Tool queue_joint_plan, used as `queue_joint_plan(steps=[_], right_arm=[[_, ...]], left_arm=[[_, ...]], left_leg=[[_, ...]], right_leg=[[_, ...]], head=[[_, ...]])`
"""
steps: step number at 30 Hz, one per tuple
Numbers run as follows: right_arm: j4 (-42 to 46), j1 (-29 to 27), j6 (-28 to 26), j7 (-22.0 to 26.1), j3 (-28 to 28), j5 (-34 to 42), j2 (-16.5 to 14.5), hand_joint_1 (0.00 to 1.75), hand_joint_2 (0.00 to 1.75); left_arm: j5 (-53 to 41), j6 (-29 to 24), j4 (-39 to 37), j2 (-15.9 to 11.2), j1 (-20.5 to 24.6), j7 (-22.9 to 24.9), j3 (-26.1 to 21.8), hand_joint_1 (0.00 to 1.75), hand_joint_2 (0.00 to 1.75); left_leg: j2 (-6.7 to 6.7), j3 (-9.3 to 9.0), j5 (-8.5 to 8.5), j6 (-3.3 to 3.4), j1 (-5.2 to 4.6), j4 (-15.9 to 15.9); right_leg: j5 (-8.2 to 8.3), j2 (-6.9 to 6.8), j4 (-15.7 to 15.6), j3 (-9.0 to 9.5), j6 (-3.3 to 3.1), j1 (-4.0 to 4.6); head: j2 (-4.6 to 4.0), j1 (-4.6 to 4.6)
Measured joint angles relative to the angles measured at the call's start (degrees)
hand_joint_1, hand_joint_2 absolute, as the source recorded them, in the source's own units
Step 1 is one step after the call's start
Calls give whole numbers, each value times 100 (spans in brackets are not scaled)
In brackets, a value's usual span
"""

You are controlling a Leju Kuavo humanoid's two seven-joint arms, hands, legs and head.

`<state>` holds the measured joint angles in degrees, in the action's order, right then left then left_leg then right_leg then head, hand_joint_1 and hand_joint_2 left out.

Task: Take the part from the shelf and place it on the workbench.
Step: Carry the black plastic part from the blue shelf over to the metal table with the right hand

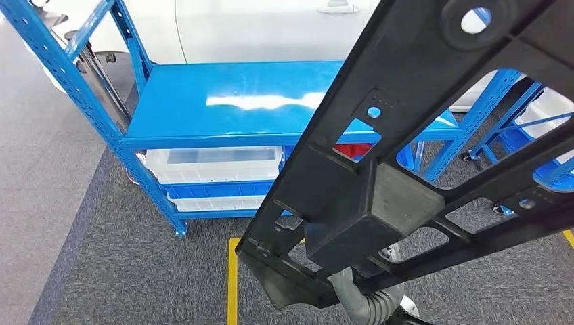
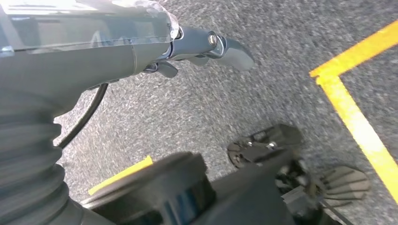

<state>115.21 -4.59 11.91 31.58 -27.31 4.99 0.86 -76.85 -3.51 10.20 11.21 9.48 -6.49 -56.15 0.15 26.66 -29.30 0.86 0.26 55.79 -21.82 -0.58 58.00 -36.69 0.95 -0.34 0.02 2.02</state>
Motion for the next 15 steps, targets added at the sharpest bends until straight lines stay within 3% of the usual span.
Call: queue_joint_plan(steps=[2, 4, 5, 6, 7, 9, 11, 13, 15], right_arm=[[-1, 16, 2, -26, 0, 17, 1, 175, 175], [-2, 27, 5, -46, -1, 37, 2, 175, 175], [-4, 30, 8, -57, -1, 46, 3, 175, 175], [-8, 32, 14, -66, -1, 57, 6, 175, 175], [-13, 35, 21, -74, -1, 69, 10, 175, 175], [-24, 49, 41, -82, -1, 86, 16, 175, 175], [-30, 72, 68, -83, -1, 96, 18, 175, 175], [-36, 88, 93, -80, 0, 119, 20, 175, 175], [-43, 90, 119, -95, 1, 173, 21, 175, 175]], left_arm=[[0, -4, -1, 7, 0, 8, 0, 0, 175], [2, -8, -1, 6, 1, 8, -1, 0, 175], [4, -11, -1, 6, -5, 7, -2, 0, 175], [7, -14, -1, 6, -11, 4, -2, 0, 175], [9, -18, -1, 6, -16, 0, -2, 0, 175], [13, -22, -1, 7, -20, -11, -2, 0, 175], [16, -27, -1, 7, -21, -26, -2, 0, 175], [28, -40, -1, 7, -23, -72, -2, 0, 175], [51, -60, -1, 6, -26, -137, -2, 0, 175]], left_leg=[[23, 122, 141, 75, 22, -23], [31, 288, 277, 103, 15, -14], [32, 378, 346, 100, 13, -4], [34, 474, 412, 92, 11, 11], [34, 569, 472, 80, 11, 32], [32, 739, 565, 48, 13, 90], [25, 850, 641, -6, -2, 147], [22, 887, 710, -74, -7, 153], [26, 912, 736, -146, 5, 144]], right_leg=[[-392, 22, 327, -128, 62, -17], [-965, 31, 1040, -329, 111, -36], [-1119, 31, 1391, -393, 132, -43], [-1136, 31, 1605, -383, 145, -49], [-1038, 31, 1624, -277, 149, -53], [-751, 32, 1033, 237, 128, -57], [-748, 39, 210, 783, 60, -33], [-841, 48, -132, 951, -38, 4], [-764, 53, -151, 887, -141, 2]], head=[[-1, -1], [-1, -1], [-1, -1], [-1, -1], [-1, -1], [-1, -1], [0, 1], [0, 4], [0, 6]])
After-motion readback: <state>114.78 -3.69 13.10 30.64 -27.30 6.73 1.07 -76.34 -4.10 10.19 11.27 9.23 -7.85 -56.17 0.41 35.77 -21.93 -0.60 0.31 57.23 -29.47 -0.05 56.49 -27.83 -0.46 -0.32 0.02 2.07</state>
